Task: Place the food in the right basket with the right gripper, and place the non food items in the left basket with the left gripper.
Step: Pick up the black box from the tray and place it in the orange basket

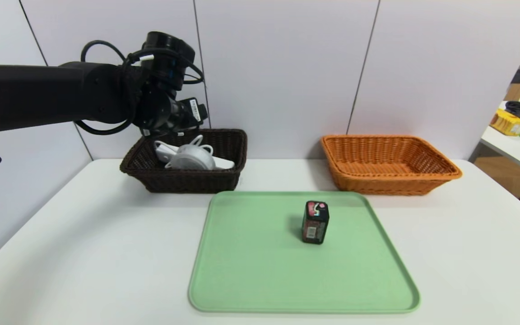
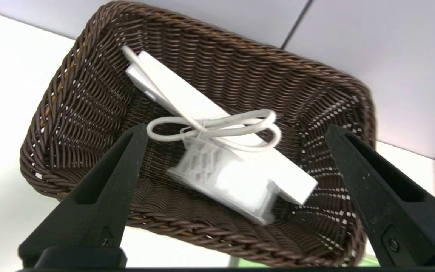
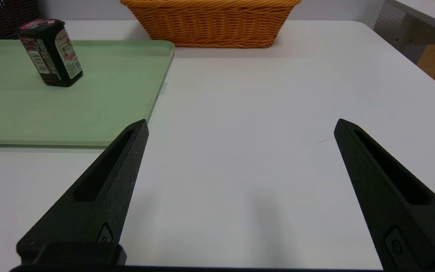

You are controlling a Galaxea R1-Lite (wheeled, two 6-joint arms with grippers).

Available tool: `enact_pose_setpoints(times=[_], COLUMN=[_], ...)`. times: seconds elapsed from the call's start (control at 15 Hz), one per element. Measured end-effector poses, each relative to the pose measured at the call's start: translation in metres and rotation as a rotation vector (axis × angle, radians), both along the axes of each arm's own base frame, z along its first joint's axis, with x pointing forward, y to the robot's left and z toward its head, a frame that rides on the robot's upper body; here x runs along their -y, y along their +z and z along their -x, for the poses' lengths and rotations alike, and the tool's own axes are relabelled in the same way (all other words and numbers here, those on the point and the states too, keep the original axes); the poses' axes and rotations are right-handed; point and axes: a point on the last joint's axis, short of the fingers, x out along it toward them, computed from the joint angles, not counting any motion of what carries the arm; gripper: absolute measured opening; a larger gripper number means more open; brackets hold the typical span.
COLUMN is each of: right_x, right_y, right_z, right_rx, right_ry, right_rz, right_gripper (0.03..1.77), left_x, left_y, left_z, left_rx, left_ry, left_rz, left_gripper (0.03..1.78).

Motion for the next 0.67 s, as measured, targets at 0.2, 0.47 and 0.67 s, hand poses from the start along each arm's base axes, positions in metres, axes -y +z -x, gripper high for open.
enact_pose_setpoints(times=[0.2, 0.47, 0.67], right_x=[0.0, 0.0, 0.0], right_y=[0.0, 0.0, 0.0], right_z=[0.0, 0.0, 0.0], right_rx=[0.0, 0.0, 0.0], right_ry=[0.0, 0.0, 0.0], right_rz=[0.0, 0.0, 0.0], right_gripper=[1.7, 1.7, 1.7], left_x=[0.003, 0.001, -0.003], left_y=[0.006, 0.02, 0.02], left_z=[0.007, 0.02, 0.038], left_rx=[0.013, 0.041, 0.015], left_ry=[-0.016, -0.028, -0.072], left_rz=[0.003, 0.011, -0.067], left_gripper=[1.69, 1.69, 1.69])
